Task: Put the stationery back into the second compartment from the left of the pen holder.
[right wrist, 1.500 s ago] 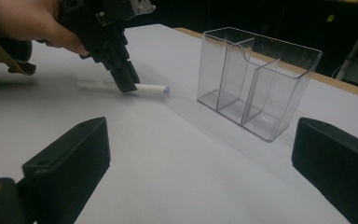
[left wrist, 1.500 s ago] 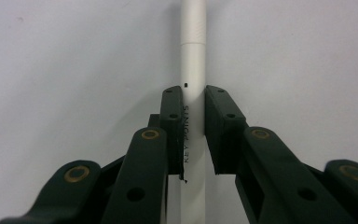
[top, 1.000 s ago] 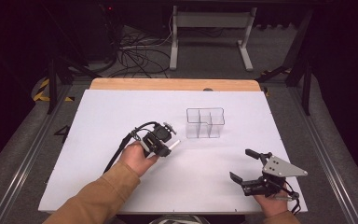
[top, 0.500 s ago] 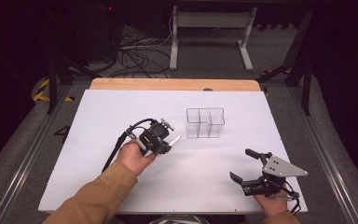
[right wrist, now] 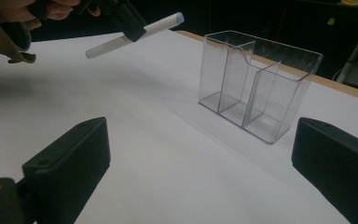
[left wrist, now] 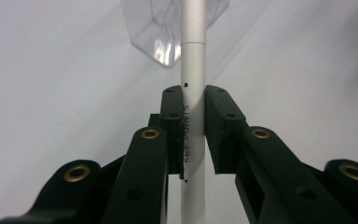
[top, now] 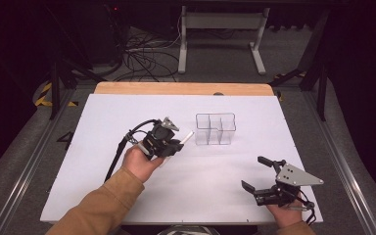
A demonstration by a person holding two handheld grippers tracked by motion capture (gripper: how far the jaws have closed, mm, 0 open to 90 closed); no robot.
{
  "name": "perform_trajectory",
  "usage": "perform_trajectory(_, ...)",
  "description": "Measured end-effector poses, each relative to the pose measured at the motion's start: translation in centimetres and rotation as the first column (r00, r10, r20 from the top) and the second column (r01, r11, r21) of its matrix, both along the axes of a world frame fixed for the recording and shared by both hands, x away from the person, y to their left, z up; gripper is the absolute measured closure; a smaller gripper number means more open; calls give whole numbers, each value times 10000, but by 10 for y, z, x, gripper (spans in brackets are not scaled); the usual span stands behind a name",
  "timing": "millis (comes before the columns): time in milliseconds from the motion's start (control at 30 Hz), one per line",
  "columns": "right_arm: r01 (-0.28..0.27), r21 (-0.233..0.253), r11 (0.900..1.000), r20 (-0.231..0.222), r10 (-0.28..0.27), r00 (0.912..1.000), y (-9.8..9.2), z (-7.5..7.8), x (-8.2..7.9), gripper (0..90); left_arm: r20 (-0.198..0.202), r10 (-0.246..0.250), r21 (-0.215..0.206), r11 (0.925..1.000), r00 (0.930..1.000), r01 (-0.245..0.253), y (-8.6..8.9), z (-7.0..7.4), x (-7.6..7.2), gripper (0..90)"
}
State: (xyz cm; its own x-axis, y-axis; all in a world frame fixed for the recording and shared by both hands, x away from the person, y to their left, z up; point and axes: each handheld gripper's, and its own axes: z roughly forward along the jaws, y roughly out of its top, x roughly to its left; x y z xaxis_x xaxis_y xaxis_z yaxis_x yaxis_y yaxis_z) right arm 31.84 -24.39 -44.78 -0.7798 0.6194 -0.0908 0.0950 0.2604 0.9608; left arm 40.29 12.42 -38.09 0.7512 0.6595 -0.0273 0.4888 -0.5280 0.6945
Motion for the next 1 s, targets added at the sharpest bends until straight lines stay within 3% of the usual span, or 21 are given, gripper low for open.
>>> perform_trajectory(133,-3,-13,10000,5,3,10000,0,0,0,46,398,-101,-640,9979,9992,127,2,5,-1,784)
perform_trajectory(200,-8,-14,10000,12,8,10000,0,0,0,46,619,-73,-1163,9931,9981,145,2,9,-2,784)
perform_trajectory(233,-7,-14,10000,14,7,10000,0,0,0,46,619,-73,-1163,9931,9981,145,2,9,-2,784)
perform_trajectory(533,-36,2,10000,16,36,10000,0,0,0,46,1383,-312,-2409,9684,9899,642,1,15,-1,784)
perform_trajectory(600,-34,1,10000,22,34,10000,0,0,0,46,1606,-322,-2694,9601,9865,752,2,16,0,783)
perform_trajectory(700,-35,-12,10000,21,35,10000,0,0,0,46,1809,-439,-3297,9385,9825,1026,1,18,1,783)
perform_trajectory(767,-43,-35,10000,32,43,10000,0,0,0,46,1884,-475,-3413,9334,9810,1107,-1,19,2,783)
perform_trajectory(800,-51,-34,10000,32,51,10000,0,0,0,46,2072,-479,-3542,9274,9771,1206,-2,21,3,783)
perform_trajectory(833,-49,-41,10000,37,49,10000,0,0,0,46,2072,-479,-3542,9274,9771,1206,-2,21,3,783)
perform_trajectory(867,-51,-39,10000,36,51,10000,0,0,0,46,2056,-426,-3882,9136,9777,1214,-2,22,5,783)
perform_trajectory(900,-51,-39,10000,36,51,10000,0,0,0,46,2056,-426,-3882,9136,9777,1214,-2,22,5,783)
perform_trajectory(933,-59,-29,10000,34,60,10000,0,-1,0,46,2131,-422,-4066,9046,9761,1279,-2,23,6,784)
perform_trajectory(967,-65,-24,10000,30,65,10000,0,-1,0,46,2166,-364,-4410,8879,9756,1310,-2,24,7,783)
perform_trajectory(1000,-69,-32,10000,33,69,10000,0,-1,0,46,2166,-364,-4410,8879,9756,1310,-2,24,7,784)
